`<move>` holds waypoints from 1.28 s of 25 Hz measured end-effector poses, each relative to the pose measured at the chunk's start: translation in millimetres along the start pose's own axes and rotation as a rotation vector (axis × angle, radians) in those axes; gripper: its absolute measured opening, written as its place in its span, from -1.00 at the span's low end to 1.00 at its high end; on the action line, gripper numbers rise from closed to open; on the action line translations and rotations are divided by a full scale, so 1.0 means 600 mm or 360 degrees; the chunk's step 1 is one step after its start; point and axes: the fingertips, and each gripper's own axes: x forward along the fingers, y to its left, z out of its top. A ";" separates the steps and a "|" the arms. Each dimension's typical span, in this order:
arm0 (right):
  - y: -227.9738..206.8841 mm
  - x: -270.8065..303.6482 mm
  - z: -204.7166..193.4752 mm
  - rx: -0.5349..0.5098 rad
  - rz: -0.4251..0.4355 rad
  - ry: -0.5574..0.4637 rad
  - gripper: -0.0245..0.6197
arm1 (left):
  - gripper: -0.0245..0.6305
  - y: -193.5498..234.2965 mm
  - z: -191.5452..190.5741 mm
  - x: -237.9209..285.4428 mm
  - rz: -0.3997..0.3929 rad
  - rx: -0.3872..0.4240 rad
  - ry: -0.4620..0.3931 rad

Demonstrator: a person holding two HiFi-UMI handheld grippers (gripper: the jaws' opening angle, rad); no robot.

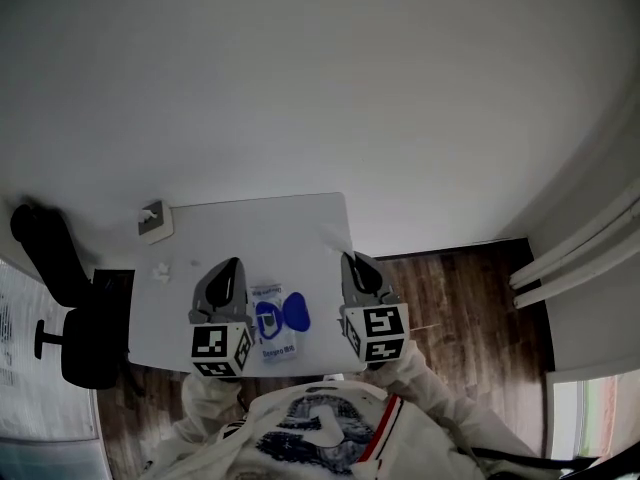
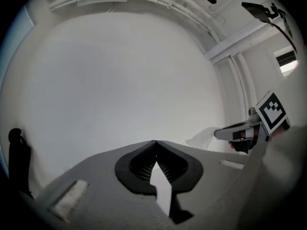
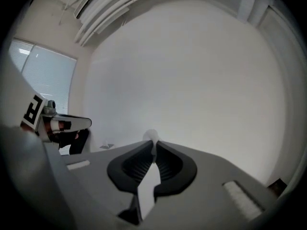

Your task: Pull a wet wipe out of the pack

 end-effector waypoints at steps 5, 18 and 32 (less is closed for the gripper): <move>0.019 -0.026 0.021 0.0027 -0.0039 -0.0037 -0.88 | -0.91 0.010 0.019 -0.035 -0.0014 0.0017 -0.0036; 0.156 -0.129 0.041 0.0041 -0.0180 -0.0167 -0.88 | -0.91 0.057 0.002 -0.185 -0.0109 -0.0041 -0.0069; 0.330 -0.282 0.008 0.0006 -0.0237 -0.0172 -0.88 | -0.91 0.095 -0.027 -0.409 -0.0165 -0.0063 -0.0122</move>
